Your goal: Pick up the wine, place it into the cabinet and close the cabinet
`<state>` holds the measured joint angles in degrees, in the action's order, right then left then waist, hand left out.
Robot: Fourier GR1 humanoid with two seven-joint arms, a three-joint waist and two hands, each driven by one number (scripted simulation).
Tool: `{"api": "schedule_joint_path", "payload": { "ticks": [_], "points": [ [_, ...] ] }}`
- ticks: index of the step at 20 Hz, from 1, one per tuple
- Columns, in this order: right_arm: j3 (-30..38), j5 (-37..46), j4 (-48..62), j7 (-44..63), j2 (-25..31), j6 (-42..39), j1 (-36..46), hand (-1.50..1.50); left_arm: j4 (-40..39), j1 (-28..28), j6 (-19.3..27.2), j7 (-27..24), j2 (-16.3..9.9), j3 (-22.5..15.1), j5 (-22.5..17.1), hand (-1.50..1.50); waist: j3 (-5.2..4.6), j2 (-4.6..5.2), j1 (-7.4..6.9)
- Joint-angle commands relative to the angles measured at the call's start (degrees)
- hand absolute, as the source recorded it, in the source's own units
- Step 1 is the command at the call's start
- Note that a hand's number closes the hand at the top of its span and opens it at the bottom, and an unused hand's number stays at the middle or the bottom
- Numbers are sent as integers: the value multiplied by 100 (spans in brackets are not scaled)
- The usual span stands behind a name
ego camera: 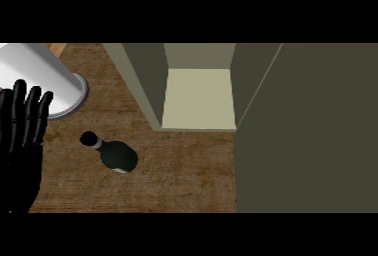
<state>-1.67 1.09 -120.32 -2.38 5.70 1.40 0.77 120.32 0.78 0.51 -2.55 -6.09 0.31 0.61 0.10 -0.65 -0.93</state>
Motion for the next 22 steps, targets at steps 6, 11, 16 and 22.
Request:
{"api": "schedule_joint_path", "payload": {
  "ticks": [6, 11, 16, 22],
  "points": [
    [98, -304, -630, -139, 73, -264, -891, -150, -918, -769, -1799, -676, -753, 45, -1395, -150, -15, 70, 365],
    [-485, -1133, -810, 989, 358, -996, -980, -150, -1259, -740, -1864, 1096, -313, -187, -3165, -150, -13, 61, 232],
    [-62, -1609, -1105, 1468, 515, -1041, -936, -150, -1902, -1310, -2004, 1348, -520, 194, -3615, -150, -12, 69, 136],
    [388, -2236, -1894, 2259, 631, -1020, -1020, -150, -705, -892, -1569, 2044, -400, 52, -3838, -150, -11, 56, 101]
  ]
}}
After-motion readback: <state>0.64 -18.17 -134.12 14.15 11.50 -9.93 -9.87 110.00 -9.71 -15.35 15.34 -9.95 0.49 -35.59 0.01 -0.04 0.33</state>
